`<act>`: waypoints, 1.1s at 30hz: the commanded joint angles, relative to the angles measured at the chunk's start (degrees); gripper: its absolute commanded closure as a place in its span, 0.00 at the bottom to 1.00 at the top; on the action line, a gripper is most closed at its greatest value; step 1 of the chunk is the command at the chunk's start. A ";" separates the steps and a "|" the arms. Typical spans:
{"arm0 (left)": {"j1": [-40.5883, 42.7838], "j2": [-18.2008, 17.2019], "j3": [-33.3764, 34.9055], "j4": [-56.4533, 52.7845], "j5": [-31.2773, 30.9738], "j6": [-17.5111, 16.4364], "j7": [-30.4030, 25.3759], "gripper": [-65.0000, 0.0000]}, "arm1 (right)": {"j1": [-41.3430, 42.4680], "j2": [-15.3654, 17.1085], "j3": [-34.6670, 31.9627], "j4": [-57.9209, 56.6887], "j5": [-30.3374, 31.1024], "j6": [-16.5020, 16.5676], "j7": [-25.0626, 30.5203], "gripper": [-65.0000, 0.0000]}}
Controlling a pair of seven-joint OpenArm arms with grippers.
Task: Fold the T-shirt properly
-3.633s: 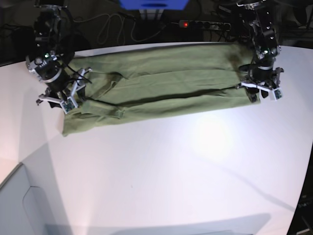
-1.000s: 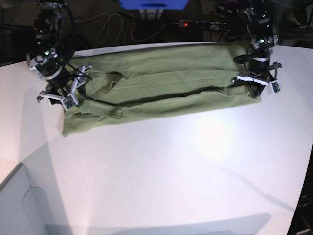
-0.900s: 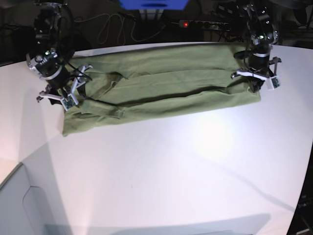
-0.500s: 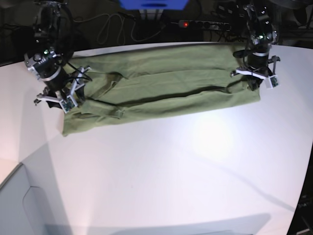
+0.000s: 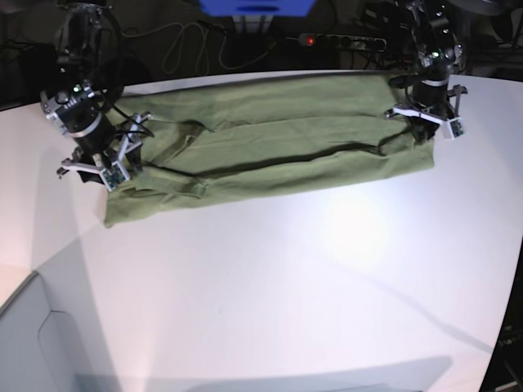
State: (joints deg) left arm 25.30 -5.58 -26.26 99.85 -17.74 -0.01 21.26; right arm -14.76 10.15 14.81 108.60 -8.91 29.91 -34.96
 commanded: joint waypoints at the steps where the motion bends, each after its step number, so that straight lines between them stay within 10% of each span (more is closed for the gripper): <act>1: 0.15 -0.53 -0.16 1.29 -0.15 0.05 -1.34 0.71 | 1.01 0.44 0.27 1.25 0.60 0.11 1.07 0.56; 5: 0.06 -0.53 -2.35 1.82 -0.15 0.05 -1.52 0.59 | 1.71 0.44 0.27 1.69 0.69 0.11 0.98 0.56; 33: -2.31 -0.61 -7.98 1.73 -0.07 -0.12 -1.08 0.59 | 10.59 -0.44 -3.42 -8.60 0.77 0.20 -5.61 0.56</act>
State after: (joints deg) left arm 22.72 -5.56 -34.09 100.75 -17.76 -0.03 21.65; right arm -4.82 9.02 10.96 99.11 -8.10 29.93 -41.25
